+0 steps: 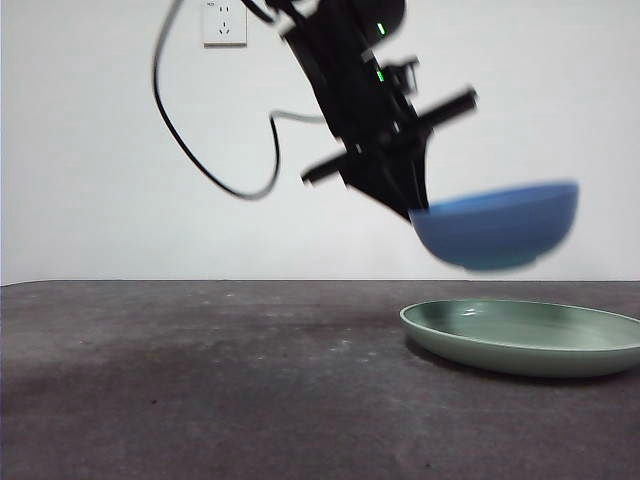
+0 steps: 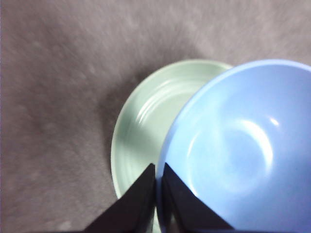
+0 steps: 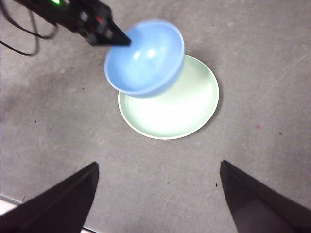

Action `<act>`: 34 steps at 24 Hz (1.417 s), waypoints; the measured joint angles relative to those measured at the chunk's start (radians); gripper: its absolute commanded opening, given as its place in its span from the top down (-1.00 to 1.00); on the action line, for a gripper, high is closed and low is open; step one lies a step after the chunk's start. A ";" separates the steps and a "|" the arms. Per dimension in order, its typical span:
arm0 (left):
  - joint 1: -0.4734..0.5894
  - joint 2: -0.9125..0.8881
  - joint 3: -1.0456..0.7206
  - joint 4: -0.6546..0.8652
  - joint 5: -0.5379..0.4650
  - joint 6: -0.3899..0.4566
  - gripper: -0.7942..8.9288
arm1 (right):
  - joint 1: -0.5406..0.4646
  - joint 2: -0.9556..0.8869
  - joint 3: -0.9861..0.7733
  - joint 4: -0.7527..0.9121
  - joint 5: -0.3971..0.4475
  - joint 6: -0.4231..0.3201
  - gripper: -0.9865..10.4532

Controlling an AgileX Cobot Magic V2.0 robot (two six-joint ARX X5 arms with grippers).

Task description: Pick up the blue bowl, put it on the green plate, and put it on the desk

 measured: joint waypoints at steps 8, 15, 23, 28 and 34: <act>-0.012 0.119 0.024 0.032 -0.040 0.000 0.82 | 0.000 -0.008 0.001 -0.044 0.000 0.000 0.13; -0.018 0.125 0.026 0.035 -0.040 -0.009 0.60 | 0.000 -0.014 0.001 -0.044 0.000 0.000 0.13; -0.019 0.124 0.039 0.012 -0.039 -0.011 0.19 | 0.000 -0.014 0.001 -0.044 0.000 0.000 0.13; -0.008 0.032 0.039 -0.029 -0.039 -0.010 0.19 | 0.000 -0.014 0.001 -0.044 0.000 0.000 0.13; 0.043 -0.244 0.041 -0.108 -0.035 0.020 0.19 | 0.000 -0.014 0.001 -0.043 0.000 0.000 0.13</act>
